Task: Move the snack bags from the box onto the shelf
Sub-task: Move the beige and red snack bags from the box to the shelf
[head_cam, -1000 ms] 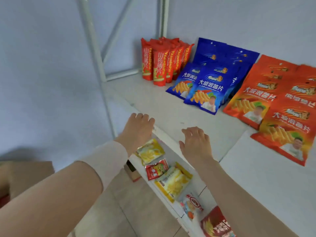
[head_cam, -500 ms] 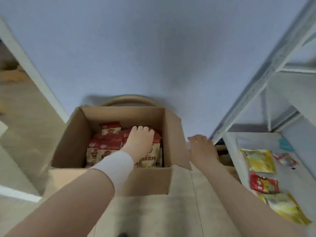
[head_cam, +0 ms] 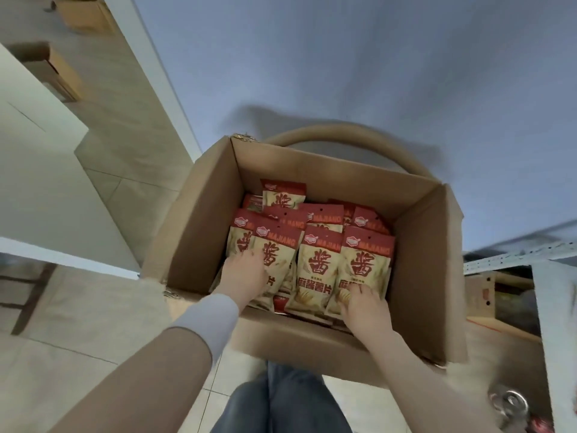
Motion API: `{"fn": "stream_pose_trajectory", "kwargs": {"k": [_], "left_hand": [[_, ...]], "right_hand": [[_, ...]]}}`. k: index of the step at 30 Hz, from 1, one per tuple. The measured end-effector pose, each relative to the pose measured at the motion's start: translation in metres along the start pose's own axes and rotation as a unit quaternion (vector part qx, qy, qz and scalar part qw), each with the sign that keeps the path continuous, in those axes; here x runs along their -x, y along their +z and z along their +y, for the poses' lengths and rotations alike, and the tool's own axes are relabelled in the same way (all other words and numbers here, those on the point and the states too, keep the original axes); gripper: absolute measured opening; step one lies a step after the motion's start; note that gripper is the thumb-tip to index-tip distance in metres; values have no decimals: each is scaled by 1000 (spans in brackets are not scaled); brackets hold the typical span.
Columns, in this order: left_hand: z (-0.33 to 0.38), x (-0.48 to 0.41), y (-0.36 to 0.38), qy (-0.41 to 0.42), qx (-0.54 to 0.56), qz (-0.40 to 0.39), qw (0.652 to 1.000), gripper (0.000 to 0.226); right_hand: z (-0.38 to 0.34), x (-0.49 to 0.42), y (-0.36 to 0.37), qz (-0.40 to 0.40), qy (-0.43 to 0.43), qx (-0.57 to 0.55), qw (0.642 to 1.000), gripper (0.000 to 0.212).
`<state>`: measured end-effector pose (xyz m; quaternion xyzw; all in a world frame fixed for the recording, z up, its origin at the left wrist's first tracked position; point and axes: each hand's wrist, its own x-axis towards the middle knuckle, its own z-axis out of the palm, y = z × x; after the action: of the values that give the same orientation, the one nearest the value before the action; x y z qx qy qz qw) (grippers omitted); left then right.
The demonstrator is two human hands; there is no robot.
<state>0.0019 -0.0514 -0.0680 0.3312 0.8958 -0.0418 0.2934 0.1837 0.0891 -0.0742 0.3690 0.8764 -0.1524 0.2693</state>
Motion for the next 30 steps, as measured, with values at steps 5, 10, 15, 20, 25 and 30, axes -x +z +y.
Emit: {"fn": "stream_pose_trajectory", "kwargs": {"k": [5,10,15,20,25,30], "left_hand": [[-29,-64,30,-153,210,-83,962,49],[-41,-123,72,-210,304,-75,926,58],[-37,-159,107,-248,315,-83,912,69],[-45,-167,111,-249,370,-80,891,70],[-61,-164,108,-220,471,-149,841,42],[-72,-168,104,-272,570,-125,766,37]], "right_hand": [[-17,-61,39,-111,73,-136,982,52],[-30,-115,84,-158,168,-272,934,52],[-39,-149,113,-126,321,-383,857,81],[-54,-151,117,-97,375,-419,821,96],[-45,-140,126,-94,301,-365,876,76],[-42,-135,135,-69,270,-361,890,65]]}}
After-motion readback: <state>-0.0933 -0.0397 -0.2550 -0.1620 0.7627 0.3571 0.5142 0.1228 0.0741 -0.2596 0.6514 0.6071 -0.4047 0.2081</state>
